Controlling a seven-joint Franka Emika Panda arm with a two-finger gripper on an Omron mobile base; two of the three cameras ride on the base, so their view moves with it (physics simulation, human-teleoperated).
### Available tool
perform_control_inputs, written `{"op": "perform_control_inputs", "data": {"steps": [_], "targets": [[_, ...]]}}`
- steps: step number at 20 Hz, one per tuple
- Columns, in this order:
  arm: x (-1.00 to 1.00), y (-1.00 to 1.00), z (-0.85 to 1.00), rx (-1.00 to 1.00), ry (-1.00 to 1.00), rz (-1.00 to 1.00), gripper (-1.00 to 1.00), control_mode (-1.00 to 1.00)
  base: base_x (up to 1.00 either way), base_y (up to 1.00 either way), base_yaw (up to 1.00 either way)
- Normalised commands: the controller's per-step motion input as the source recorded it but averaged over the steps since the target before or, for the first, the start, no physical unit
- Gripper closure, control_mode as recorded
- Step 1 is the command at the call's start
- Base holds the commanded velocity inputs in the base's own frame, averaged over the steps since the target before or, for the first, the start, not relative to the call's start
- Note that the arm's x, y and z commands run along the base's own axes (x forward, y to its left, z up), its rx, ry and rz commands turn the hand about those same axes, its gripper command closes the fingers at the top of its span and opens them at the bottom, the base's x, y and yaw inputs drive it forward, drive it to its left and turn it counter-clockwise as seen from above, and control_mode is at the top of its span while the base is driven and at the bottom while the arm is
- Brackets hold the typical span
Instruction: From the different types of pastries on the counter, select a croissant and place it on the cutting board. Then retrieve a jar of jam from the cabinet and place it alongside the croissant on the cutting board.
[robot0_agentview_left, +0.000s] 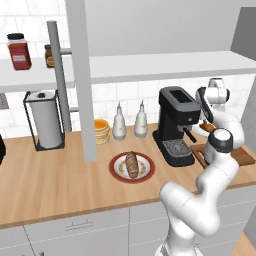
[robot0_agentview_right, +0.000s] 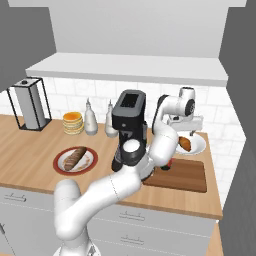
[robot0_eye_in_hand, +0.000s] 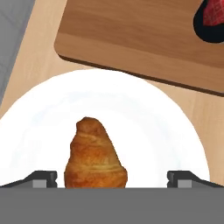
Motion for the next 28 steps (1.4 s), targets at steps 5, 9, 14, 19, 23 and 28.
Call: {"op": "perform_control_inputs", "data": {"steps": [5,9,14,19,23,28], "targets": [[0.07,0.00,-0.37,0.09,0.00,0.11,-1.00,-1.00,0.00,0.00,0.00],[0.34,-0.01,-0.16,-0.03,-0.15,0.11,-1.00,-1.00,0.00,0.00,0.00],[0.38,-0.27,0.00,-0.01,-0.09,0.11,-1.00,-1.00,0.00,0.00,0.00],[-0.03,-0.19,-0.21,0.01,0.00,0.15,-1.00,-1.00,0.00,0.00,0.00],[0.00,-0.35,-0.39,0.00,0.00,0.13,-1.00,-1.00,0.00,0.00,0.00],[0.01,-0.25,-0.25,0.00,0.01,0.12,1.00,-1.00,0.00,0.00,0.00]]}}
